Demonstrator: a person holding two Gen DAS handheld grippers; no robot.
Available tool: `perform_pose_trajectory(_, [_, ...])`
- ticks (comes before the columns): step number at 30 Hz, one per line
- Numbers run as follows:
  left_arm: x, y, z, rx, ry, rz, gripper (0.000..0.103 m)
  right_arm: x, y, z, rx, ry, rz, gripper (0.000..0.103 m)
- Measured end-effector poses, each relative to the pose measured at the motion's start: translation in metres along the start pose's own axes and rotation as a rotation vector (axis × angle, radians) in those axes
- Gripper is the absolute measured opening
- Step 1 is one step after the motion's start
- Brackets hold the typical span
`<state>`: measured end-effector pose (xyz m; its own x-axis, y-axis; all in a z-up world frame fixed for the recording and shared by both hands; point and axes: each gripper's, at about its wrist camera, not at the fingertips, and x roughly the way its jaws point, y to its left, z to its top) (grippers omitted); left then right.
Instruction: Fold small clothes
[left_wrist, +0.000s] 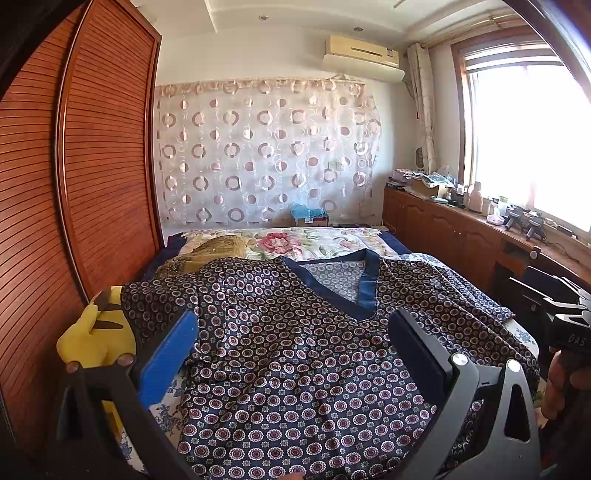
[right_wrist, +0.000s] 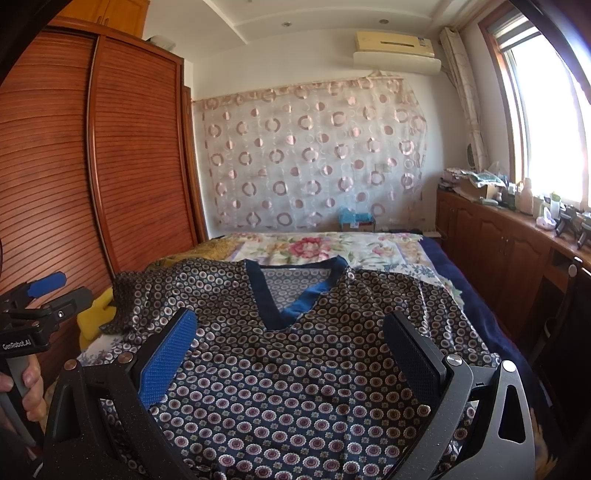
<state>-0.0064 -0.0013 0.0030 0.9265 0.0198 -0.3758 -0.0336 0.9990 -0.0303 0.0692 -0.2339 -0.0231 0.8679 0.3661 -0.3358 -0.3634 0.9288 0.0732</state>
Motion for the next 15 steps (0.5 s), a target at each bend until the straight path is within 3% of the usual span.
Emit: perform_pose_trajectory(15, [-0.0002, 0.0002, 0.0003, 0.001, -0.002, 0.0, 0.103, -0.0003, 0.001, 0.0005, 0.002, 0.0, 0.002, 0.103])
